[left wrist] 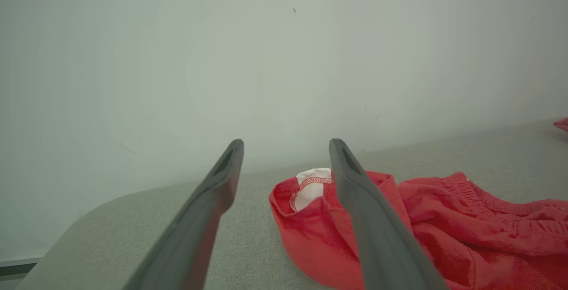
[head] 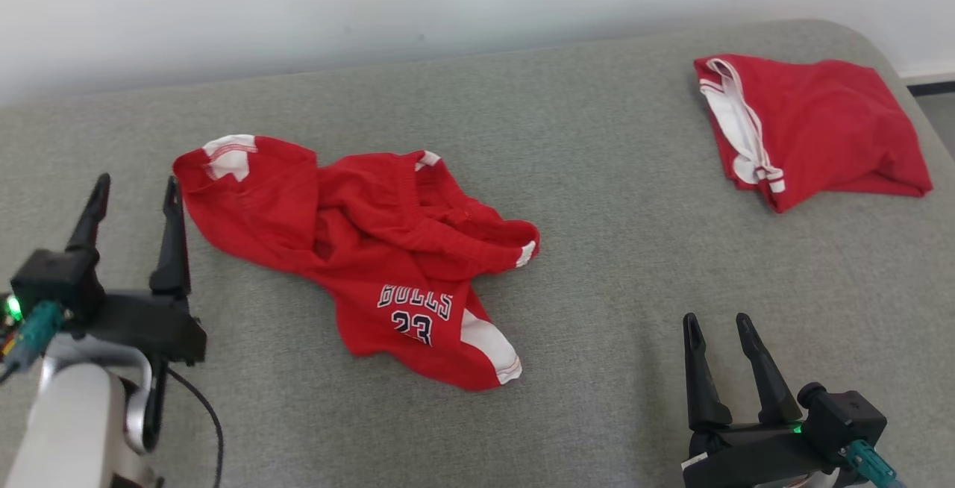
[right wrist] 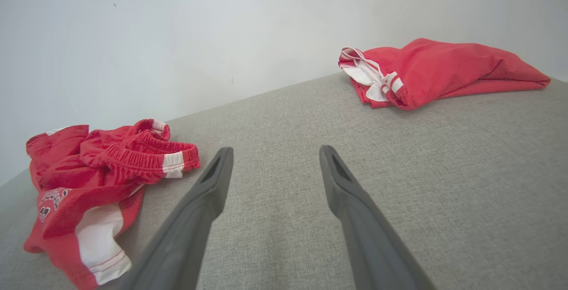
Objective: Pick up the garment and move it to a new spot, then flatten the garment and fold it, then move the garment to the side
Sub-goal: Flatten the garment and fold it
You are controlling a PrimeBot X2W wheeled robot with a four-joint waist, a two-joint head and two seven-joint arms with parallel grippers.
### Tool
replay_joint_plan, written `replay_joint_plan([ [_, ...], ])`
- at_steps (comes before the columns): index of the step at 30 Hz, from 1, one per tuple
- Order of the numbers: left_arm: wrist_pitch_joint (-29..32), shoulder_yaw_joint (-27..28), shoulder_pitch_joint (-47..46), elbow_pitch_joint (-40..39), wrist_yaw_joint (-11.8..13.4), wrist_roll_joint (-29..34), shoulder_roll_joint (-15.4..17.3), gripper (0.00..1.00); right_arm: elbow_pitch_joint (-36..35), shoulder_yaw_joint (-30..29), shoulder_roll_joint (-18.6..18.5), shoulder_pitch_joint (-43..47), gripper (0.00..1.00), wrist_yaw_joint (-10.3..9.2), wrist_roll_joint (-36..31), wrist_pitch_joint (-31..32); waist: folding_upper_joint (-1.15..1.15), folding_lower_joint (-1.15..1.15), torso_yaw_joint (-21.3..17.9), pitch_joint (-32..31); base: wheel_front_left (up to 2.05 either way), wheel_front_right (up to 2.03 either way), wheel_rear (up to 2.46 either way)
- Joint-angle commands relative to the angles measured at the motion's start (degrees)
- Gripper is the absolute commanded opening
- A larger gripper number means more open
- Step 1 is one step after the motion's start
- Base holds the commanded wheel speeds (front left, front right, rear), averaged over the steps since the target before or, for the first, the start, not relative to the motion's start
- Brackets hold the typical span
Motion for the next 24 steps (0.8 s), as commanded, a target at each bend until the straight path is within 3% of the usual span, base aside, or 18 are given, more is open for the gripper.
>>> replay_joint_plan([
  [1, -0.17, 0.7, 2.7, -2.63, 0.37, -0.07, -1.26, 1.0, 0.02, 0.05, 0.09, 0.54, 1.0, -0.11, 0.49, 0.03, 0.0, 0.0, 1.64, -0.67, 0.0, 0.0, 0.0],
  [7, -0.17, 0.66, 8.8, -9.77, 0.94, 0.77, -5.33, 1.0, 0.03, 0.47, 0.09, 0.91, 1.0, -0.11, 0.62, 0.03, 0.0, 0.0, 3.02, -0.59, 0.0, 0.0, 0.0],
  [9, -0.17, -0.5, 12.4, -13.02, 1.06, 1.16, -8.53, 1.0, 0.11, 0.58, 0.09, 0.74, 1.0, -0.11, 0.7, 0.03, 0.0, 0.0, 3.27, -0.37, 0.0, 0.0, 0.0],
  [13, -0.17, -4.01, 16.58, -14.91, 0.4, 2.0, -11.88, 1.0, 0.19, 0.73, 0.1, 0.54, 1.0, -0.11, 0.69, 0.03, 0.0, 0.0, 3.19, -0.26, 0.0, 0.0, 0.0],
  [24, -0.17, -17.97, 21.61, -11.26, -1.05, 0.86, -14.98, 1.0, 0.42, 1.08, 0.1, 0.15, 1.0, -0.11, 0.81, 0.03, 0.0, 0.0, 0.92, 0.02, 0.0, 0.0, 0.0],
])
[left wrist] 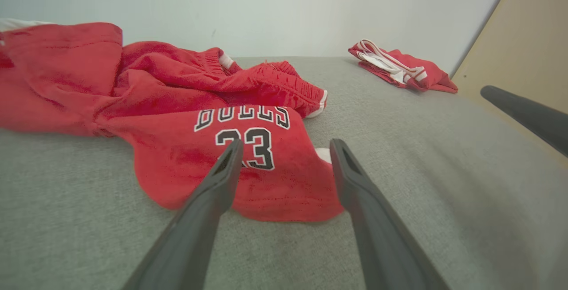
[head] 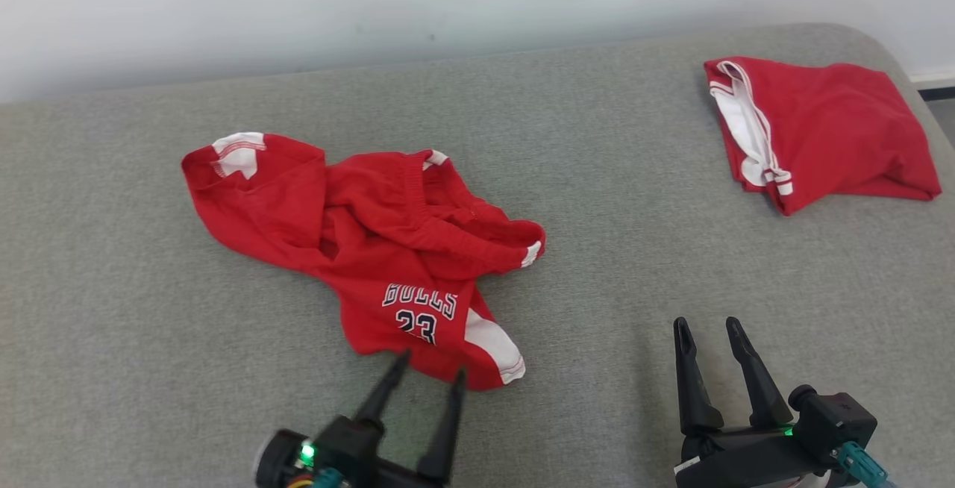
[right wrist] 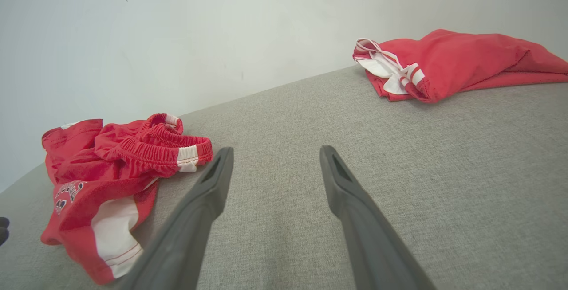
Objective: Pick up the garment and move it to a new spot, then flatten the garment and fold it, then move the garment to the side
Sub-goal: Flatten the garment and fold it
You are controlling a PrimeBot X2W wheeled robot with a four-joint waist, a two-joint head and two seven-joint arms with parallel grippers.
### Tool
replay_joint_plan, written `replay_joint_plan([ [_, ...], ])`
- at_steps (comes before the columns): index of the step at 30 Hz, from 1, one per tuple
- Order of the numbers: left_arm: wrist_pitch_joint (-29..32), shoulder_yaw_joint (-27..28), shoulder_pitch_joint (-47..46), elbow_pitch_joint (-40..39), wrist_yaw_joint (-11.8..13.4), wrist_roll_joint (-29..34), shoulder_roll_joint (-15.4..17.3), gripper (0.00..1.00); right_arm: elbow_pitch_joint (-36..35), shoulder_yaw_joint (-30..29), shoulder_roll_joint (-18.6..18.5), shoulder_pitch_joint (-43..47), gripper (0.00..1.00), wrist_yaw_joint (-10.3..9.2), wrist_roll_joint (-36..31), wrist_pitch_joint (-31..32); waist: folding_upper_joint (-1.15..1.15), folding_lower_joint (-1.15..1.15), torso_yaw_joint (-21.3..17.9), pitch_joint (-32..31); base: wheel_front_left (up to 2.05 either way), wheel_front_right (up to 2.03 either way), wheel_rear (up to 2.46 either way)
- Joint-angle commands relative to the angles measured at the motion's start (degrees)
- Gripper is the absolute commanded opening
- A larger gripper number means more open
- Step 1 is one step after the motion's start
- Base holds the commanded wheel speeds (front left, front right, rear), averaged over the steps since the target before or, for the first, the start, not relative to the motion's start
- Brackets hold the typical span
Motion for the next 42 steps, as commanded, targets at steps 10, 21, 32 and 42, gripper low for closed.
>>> replay_joint_plan([
  [10, -0.17, -5.39, -3.6, 8.95, 1.33, -1.31, -0.06, 1.0, 0.02, 0.4, 0.1, -0.39, 1.0, -0.11, 0.17, 0.03, 0.0, 0.0, -4.21, 0.76, 0.0, 0.0, 0.0],
  [21, -0.17, -6.69, -9.5, 18.3, 4.63, -3.06, -0.06, 0.0, 0.16, 0.0, 0.12, 0.07, 1.0, -0.1, -0.58, 0.02, 0.0, 0.0, -5.75, 0.44, 0.0, 0.0, 0.0],
  [32, -0.17, -3.93, -6.49, 13.44, 4.76, -3.06, 0.46, 0.0, 0.06, -0.76, 0.11, 1.43, 1.0, -0.1, -0.15, 0.02, 0.0, 0.0, -2.18, -1.27, 0.0, 0.0, 0.0],
  [42, 0.4, -0.16, 1.82, 2.44, 6.77, -0.5, 9.26, 0.0, 0.39, -0.7, 0.11, 2.66, 1.0, -0.1, 0.9, 0.03, 0.0, 0.0, 4.38, -2.64, 0.0, 0.0, 0.0],
])
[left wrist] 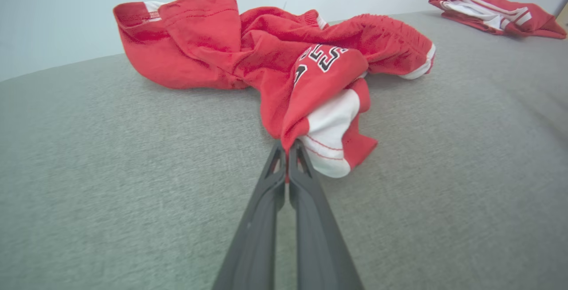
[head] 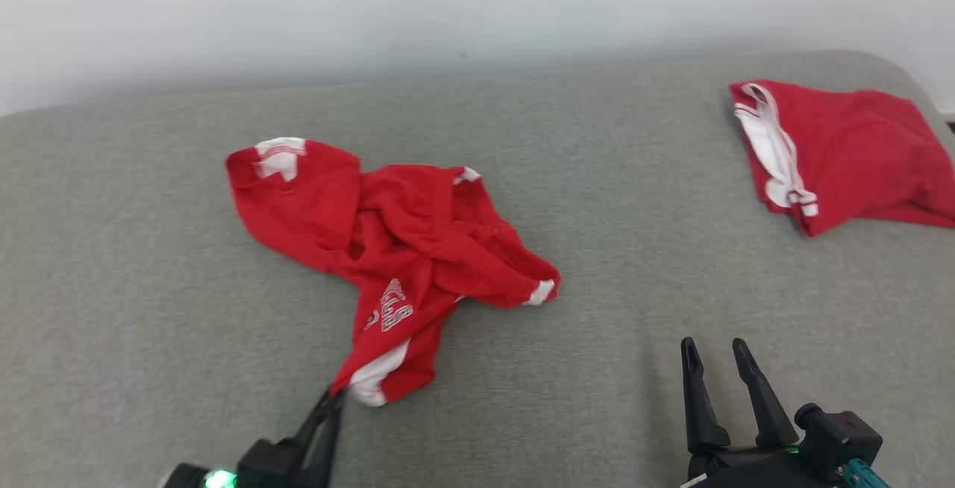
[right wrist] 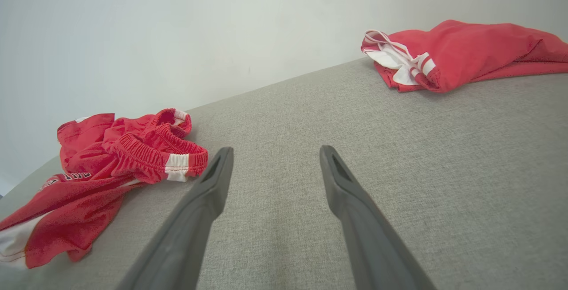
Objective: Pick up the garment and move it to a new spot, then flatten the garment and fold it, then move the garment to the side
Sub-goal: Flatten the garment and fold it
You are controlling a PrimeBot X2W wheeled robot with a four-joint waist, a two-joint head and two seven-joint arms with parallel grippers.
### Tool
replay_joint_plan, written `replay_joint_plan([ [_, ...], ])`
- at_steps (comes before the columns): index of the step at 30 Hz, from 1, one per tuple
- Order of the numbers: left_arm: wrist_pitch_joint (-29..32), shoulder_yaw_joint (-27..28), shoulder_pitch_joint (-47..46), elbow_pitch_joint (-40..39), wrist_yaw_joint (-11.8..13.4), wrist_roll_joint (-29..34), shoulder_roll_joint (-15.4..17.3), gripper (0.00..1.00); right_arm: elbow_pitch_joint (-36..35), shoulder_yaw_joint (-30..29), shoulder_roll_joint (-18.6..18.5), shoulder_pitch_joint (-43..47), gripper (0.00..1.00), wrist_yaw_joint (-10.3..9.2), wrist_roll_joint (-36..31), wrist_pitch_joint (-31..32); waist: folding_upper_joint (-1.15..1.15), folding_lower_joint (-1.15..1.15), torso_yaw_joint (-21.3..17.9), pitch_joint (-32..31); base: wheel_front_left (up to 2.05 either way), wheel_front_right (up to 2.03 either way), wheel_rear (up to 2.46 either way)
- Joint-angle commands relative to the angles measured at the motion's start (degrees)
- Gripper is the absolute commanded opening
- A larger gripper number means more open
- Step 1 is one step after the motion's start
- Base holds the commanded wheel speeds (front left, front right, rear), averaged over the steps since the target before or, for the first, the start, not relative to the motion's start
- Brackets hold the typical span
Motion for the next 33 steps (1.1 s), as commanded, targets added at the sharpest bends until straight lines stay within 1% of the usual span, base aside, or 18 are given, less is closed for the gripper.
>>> replay_joint_plan([
  [1, 0.74, 0.66, 1.94, -2.02, 0.85, 0.67, 1.91, 0.0, -0.04, 0.28, 0.1, 0.48, 1.0, -0.1, 0.19, 0.02, 0.0, 0.0, 2.71, -0.7, 0.0, 0.0, 0.0],
  [4, 2.25, 1.69, 4.68, -5.61, 1.77, 0.73, 4.73, 0.0, 0.07, 0.13, 0.1, 0.42, 1.0, -0.1, 0.27, 0.03, 0.0, 0.0, 3.78, -0.69, 0.0, 0.0, 0.0],
  [6, 3.51, 1.8, 6.86, -8.51, 2.72, 0.97, 5.63, 0.0, 0.07, 0.14, 0.11, 0.57, 1.0, -0.1, 0.26, 0.03, 0.0, 0.0, 4.18, -0.77, 0.0, 0.0, 0.0],
  [9, 5.14, 2.13, 10.42, -11.55, 3.6, -0.34, 6.13, 0.0, 0.08, 0.09, 0.1, 0.85, 1.0, -0.1, 0.15, 0.03, 0.0, 0.0, 4.55, -0.9, 0.0, 0.0, 0.0],
  [13, 5.47, 1.72, 12.73, -12.48, 3.74, -2.16, 4.74, 0.0, 0.42, -0.11, 0.11, 1.1, 1.0, -0.1, -0.37, 0.03, 0.0, 0.0, 5.07, -1.55, 0.0, 0.0, 0.0],
  [14, 5.07, 1.66, 12.92, -12.62, 3.73, -2.27, 4.32, 0.23, 0.44, -0.1, 0.1, 1.19, 1.0, -0.1, -0.52, 0.03, 0.0, 0.0, 5.22, -1.79, 0.0, 0.0, 0.0],
  [15, 4.55, 1.7, 12.96, -12.88, 3.68, -2.8, 3.84, 1.0, 0.5, -0.1, 0.1, 1.2, 1.0, -0.11, -0.69, 0.03, 0.0, 0.0, 5.42, -2.05, 0.0, 0.0, 0.0],
  [19, 2.37, 2.53, 12.25, -14.43, 2.95, -4.19, 3.15, 1.0, 0.57, -0.23, 0.11, 1.3, 1.0, -0.1, -1.43, 0.03, 0.0, 0.0, 6.27, -2.86, 0.0, 0.0, 0.0],
  [23, 0.62, 4.65, 11.91, -15.5, 3.45, -4.78, 3.27, 1.0, 0.49, -0.4, 0.1, 1.42, 1.0, -0.1, -1.86, 0.03, 0.0, 0.0, 7.17, -3.42, 0.0, 0.0, 0.0],
  [27, -0.11, 7.38, 11.82, -16.23, 4.23, -5.5, 1.63, 1.0, 0.35, -0.28, 0.11, 1.81, 1.0, -0.1, -2.02, 0.03, 0.0, 0.0, 8.02, -3.76, 0.0, 0.0, 0.0],
  [28, -0.11, 7.38, 11.82, -16.23, 4.23, -5.5, 1.63, 1.0, 0.35, -0.28, 0.11, 1.81, 1.0, -0.1, -2.02, 0.03, 0.0, 0.0, 8.02, -3.76, 0.0, 0.0, 0.0],
  [29, -0.2, 8.23, 11.44, -16.54, 4.33, -5.28, 1.08, 1.0, 0.4, -0.15, 0.1, 1.78, 1.0, -0.1, -2.11, 0.03, 0.0, 0.0, 8.19, -3.79, 0.0, 0.0, 0.0],
  [33, -0.18, 12.63, 11.61, -18.56, 4.28, -3.67, -2.78, 1.0, 0.83, 0.31, 0.1, 1.15, 1.0, -0.1, -2.56, 0.03, 0.0, 0.0, 8.64, -3.97, 0.0, 0.0, 0.0],
])
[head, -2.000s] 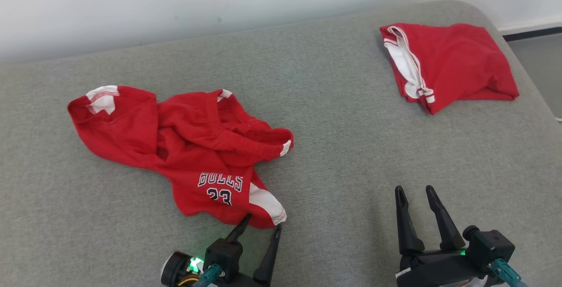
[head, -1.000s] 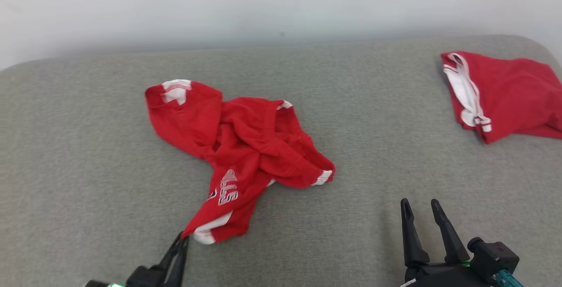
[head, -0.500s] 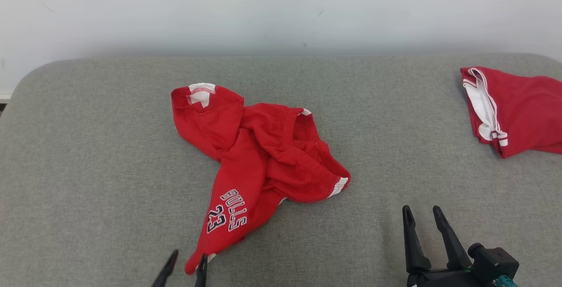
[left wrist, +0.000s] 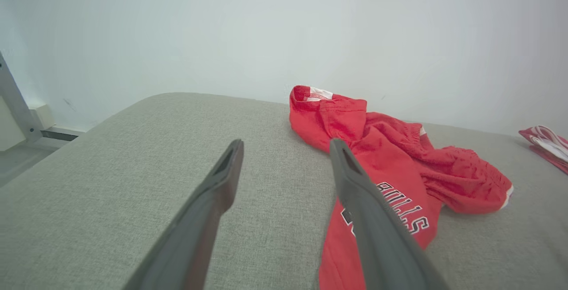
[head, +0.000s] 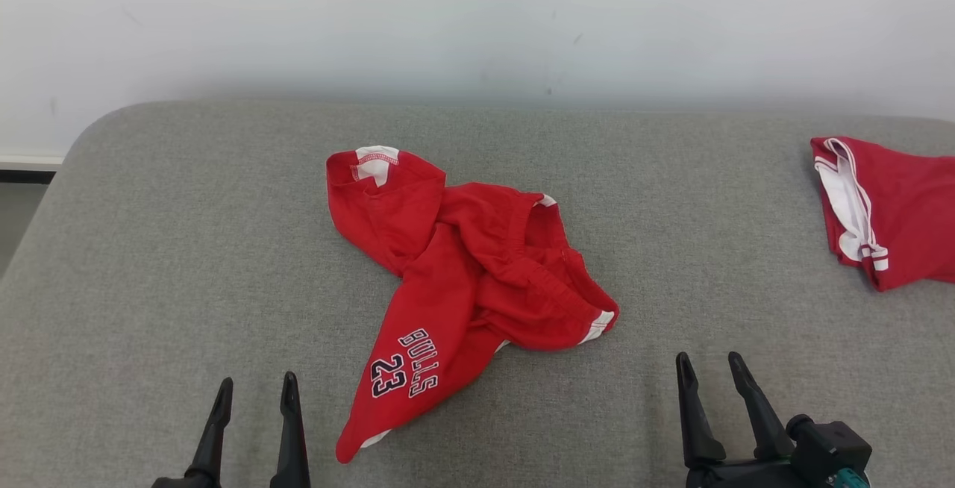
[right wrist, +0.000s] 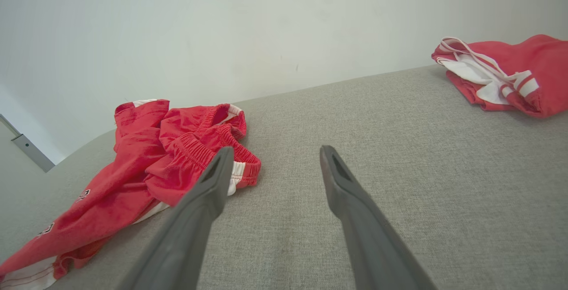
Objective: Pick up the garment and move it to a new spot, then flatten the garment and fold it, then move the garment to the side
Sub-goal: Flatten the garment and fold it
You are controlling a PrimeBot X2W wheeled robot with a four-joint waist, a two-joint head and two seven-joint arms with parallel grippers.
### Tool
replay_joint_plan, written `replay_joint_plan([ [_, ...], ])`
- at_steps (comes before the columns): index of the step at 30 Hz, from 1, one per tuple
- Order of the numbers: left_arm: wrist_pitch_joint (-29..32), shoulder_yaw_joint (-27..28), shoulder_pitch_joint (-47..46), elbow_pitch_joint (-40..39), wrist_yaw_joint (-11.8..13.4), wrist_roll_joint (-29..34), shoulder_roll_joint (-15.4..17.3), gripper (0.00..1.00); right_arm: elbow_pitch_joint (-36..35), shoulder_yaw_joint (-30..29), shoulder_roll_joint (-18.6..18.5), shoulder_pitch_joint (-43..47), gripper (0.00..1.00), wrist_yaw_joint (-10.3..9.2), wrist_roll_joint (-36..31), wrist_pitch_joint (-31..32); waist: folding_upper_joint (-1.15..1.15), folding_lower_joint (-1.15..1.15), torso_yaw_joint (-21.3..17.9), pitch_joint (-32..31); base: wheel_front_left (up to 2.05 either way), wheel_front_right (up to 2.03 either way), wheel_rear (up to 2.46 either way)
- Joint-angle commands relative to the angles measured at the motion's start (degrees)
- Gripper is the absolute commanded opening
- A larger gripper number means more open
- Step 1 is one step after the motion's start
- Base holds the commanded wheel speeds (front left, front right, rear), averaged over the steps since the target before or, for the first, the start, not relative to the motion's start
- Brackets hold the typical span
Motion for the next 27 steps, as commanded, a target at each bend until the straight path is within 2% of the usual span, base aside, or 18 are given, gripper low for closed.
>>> replay_joint_plan([
  [1, -0.15, 0.91, 0.3, -0.2, -0.54, 0.53, -0.95, 1.0, 0.27, 0.33, 0.1, -0.24, 1.0, -0.1, -0.23, 0.03, 0.0, 0.0, 0.1, -0.08, 0.0, 0.0, 0.0],
  [3, -0.16, 3.38, 0.45, 1.75, -1.66, 1.97, -3.05, 1.0, 1.18, 1.0, 0.11, -1.09, 1.0, -0.1, -0.74, 0.03, 0.0, 0.0, 0.23, -0.14, 0.0, 0.0, 0.0],
  [7, -0.17, 6.01, 0.05, 4.52, -3.3, 3.46, -4.83, 1.0, 3.04, 2.55, 0.1, -2.44, 1.0, -0.1, -2.06, 0.03, 0.0, 0.0, 0.26, -0.03, 0.0, 0.0, 0.0],
  [15, -0.18, 8.28, -1.07, 6.34, -5.74, 5.5, -5.87, 1.0, 9.57, 9.38, -4.07, -9.91, 1.0, -0.1, -3.48, 0.03, 0.0, 0.0, 1.52, 0.64, 0.0, 0.0, 0.0],
  [27, -0.18, 5.03, -2.28, 6.73, -4.6, 1.83, -5.89, 1.0, 28.62, 23.88, -11.85, -26.08, 1.0, -0.11, 1.73, 1.11, 0.0, 0.0, 6.2, 2.51, 0.0, 0.0, 0.0],
])
